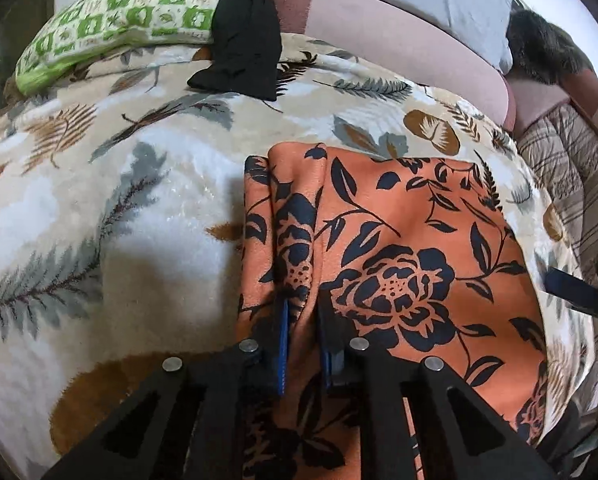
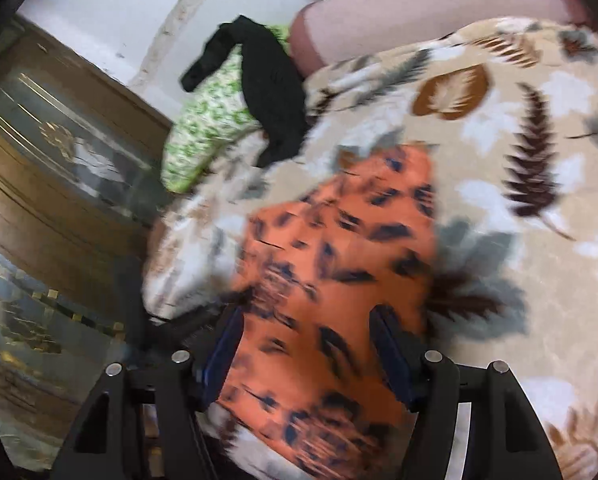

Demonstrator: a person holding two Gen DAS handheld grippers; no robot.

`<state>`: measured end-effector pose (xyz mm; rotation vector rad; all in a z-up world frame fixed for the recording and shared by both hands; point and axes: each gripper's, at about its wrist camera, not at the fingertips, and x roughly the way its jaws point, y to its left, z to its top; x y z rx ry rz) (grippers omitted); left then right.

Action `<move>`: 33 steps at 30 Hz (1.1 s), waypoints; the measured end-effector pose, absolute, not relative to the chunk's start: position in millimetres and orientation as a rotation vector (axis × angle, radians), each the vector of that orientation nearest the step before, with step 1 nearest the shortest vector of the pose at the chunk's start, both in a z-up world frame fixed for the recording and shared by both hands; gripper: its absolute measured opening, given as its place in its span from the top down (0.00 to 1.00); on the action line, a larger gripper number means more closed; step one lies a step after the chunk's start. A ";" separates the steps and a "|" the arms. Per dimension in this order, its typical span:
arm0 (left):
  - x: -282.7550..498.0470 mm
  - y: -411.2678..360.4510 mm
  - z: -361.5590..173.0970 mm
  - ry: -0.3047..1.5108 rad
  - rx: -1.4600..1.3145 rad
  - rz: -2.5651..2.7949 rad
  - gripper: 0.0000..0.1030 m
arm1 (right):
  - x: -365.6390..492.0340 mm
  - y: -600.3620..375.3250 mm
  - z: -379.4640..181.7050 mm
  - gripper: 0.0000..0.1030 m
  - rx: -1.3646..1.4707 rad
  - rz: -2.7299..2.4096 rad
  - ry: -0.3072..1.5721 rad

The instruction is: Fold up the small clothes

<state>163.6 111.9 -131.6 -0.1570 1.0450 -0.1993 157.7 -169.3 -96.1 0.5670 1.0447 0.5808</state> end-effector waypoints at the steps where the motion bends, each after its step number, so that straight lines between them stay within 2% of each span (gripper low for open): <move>1: 165.4 113.2 -133.3 1.044 -0.153 -0.200 0.84 | 170.1 -168.5 -109.5 0.27 0.633 0.602 1.076; 3: 167.7 117.5 -130.7 1.062 -0.206 -0.196 0.82 | 194.9 -177.1 -156.0 0.27 0.764 0.532 1.187; 5: 166.4 113.8 -118.4 1.028 -0.193 -0.174 0.77 | 193.7 -193.2 -168.2 0.29 0.960 0.524 1.167; 8: 164.3 106.4 -102.8 0.979 -0.144 -0.184 0.77 | 187.5 -187.1 -148.1 0.27 0.832 0.571 1.151; 12: 178.9 112.5 -135.9 1.076 -0.127 -0.120 0.71 | 190.9 -188.4 -155.7 0.27 0.870 0.567 1.172; 19: 176.2 106.2 -86.7 0.950 -0.117 -0.156 0.72 | 205.1 -177.5 -129.1 0.27 0.787 0.659 1.162; 22: 206.3 102.1 -111.7 1.045 -0.083 -0.121 0.71 | 228.3 -181.3 -137.8 0.27 0.878 0.663 1.153; 24: 222.6 105.4 -142.9 1.115 -0.050 -0.079 0.61 | 240.7 -186.8 -160.0 0.26 0.912 0.615 1.191; 26: 219.0 106.1 -138.8 1.078 -0.038 -0.057 0.57 | 240.9 -193.1 -172.7 0.28 0.998 0.580 1.201; 30: 216.4 107.5 -138.5 1.062 -0.024 -0.064 0.57 | 233.9 -186.0 -139.2 0.26 0.904 0.659 1.111; 33: 207.2 114.0 -126.1 1.055 -0.084 -0.073 0.56 | 244.0 -190.7 -161.0 0.24 0.866 0.555 1.165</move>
